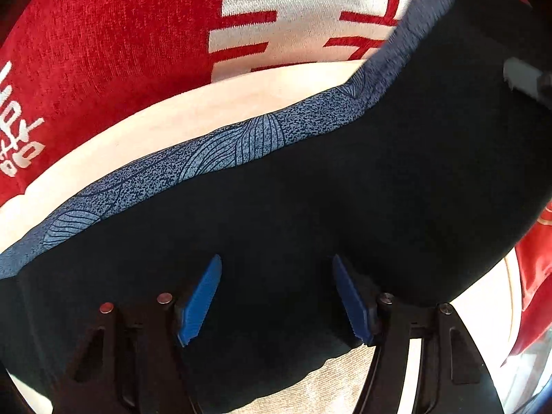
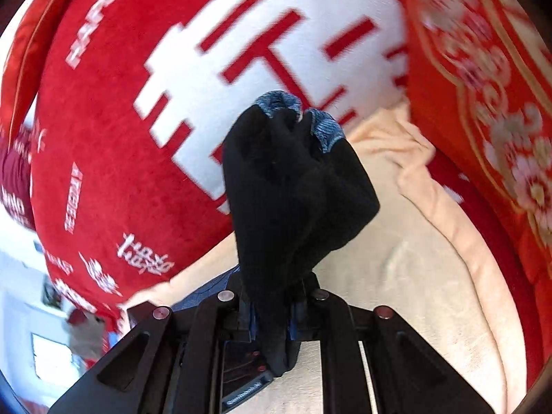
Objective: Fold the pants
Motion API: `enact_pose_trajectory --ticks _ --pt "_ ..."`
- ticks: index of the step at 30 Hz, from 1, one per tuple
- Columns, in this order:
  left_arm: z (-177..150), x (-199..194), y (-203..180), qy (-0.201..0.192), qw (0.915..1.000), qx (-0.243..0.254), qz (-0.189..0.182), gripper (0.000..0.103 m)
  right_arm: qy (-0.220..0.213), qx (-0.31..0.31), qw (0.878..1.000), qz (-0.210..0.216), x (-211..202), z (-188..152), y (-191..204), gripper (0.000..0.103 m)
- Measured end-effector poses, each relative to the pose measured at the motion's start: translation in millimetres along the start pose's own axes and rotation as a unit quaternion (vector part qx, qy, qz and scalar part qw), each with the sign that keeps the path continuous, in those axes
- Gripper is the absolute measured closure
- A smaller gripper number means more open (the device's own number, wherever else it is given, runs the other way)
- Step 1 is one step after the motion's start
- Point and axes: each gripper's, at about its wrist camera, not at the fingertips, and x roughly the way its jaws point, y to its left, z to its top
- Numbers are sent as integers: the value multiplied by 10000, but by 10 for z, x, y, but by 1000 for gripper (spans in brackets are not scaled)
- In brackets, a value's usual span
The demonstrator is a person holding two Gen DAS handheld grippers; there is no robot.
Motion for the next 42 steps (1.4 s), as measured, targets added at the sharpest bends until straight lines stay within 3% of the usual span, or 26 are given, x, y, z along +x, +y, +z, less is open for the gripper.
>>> enact_pose_trajectory --ticks 3,6,7,9,12,15,18,20,23,24,25,27,28,30,32,34,35,40,42 --pt "-10 -114 169 71 9995 -115 -293 33 -21 -527 9984 -182 -15 -53 354 89" --pt "-68 -343 472 -96 9991 -315 -285 33 -3 -1110 9930 -406 -22 -166 716 89" --pt "-114 -448 625 -162 9989 -373 -248 32 11 -1291 9905 -469 -18 -219 811 89" --pt "-211 -611 931 -206 9985 -485 -115 16 59 -1678 9838 -622 33 -370 1070 89" --pt "-387 -836 1480 -252 9974 -667 113 15 229 -2168 9723 -845 237 -634 1451 88" --pt "-592 -978 2011 -191 9954 -842 421 15 567 -2761 9526 -1146 605 -1061 1877 85" --pt "-803 -1028 2491 -81 9921 -1073 650 15 913 -3382 9243 -1512 1046 -1582 2175 79" --pt "-913 -1035 2750 -13 9897 -1241 713 15 1138 -3883 8926 -1989 1373 -1977 2268 76" --pt "-1085 -975 2947 81 9872 -1426 712 15 1237 -4751 8247 -2808 1663 -2456 2343 69" --pt "-1109 -991 3000 79 9868 -1484 646 15 1187 -5000 8090 -2855 1630 -2570 2388 62" --pt "-1102 -1016 3010 64 9868 -1508 582 15 1192 -5058 8103 -2708 1559 -2614 2419 55" --pt "-1090 -1044 3021 45 9877 -1505 426 15 1277 -5029 8208 -2390 1375 -2642 2453 52" --pt "-1069 -1065 3006 41 9885 -1472 334 15 1391 -4903 8323 -2182 1260 -2609 2446 52" --pt "-1030 -1091 2883 68 9908 -1350 59 15 1635 -4341 8690 -1723 1108 -2444 2386 52" --pt "-939 -1168 2682 52 9924 -1196 -283 15 1822 -3198 9218 -1218 954 -2147 2162 52" --pt "-788 -1189 2493 49 9929 -1018 -613 15 1802 -2104 9553 -1037 855 -1881 1857 52" --pt "-701 -1182 2384 52 9927 -920 -784 15 1736 -1679 9652 -1006 812 -1768 1708 52" --pt "-459 -1050 2036 309 9879 -715 -1344 15 1523 -890 9798 -943 684 -1479 1313 52" --pt "-409 -918 1995 503 9847 -755 -1489 29 1538 -706 9817 -872 642 -1465 1219 52"
